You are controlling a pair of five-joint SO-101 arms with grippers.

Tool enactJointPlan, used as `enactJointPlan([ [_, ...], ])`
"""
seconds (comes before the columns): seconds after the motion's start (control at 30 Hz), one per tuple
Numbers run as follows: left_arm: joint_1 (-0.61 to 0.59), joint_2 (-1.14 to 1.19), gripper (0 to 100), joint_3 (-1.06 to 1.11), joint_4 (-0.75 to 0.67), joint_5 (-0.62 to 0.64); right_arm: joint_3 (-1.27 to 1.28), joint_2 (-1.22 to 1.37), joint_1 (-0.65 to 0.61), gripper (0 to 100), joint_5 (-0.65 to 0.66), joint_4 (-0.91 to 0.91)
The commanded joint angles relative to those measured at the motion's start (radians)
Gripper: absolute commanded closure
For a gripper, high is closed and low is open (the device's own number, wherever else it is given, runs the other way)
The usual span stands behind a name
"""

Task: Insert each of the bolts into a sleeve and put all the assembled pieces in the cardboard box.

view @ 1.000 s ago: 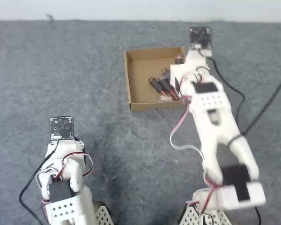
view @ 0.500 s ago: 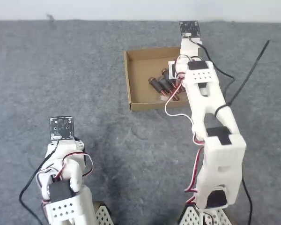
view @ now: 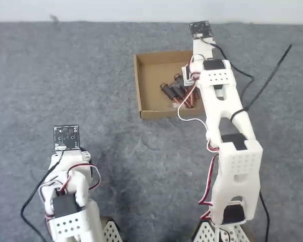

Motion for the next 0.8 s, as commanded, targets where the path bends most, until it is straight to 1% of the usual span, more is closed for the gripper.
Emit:
enactJointPlan([
  [0.0, -0.008, -0.021, 99, -0.012, 0.000, -0.009, -0.068, -0.074, 0.024, 99.8, 0.005, 0.031],
  [0.07, -0.008, -0.021, 99, -0.012, 0.000, -0.009, -0.064, -0.111, 0.036, 98.2, 0.005, 0.077],
  [0.33, -0.008, -0.021, 99, -0.012, 0.000, -0.009, -0.064, -0.220, 0.041, 99.3, 0.003, 0.371],
  [0.57, -0.008, -0.021, 99, -0.012, 0.002, -0.009, -0.063, -0.269, 0.061, 99.3, 0.012, 0.562],
  [0.67, -0.008, -0.021, 99, -0.012, 0.002, -0.009, 0.009, -0.314, 0.061, 99.3, 0.048, 0.608],
  [0.77, -0.008, -0.021, 99, -0.012, 0.002, -0.009, 0.176, -0.409, 0.061, 99.3, 0.066, 0.570],
])
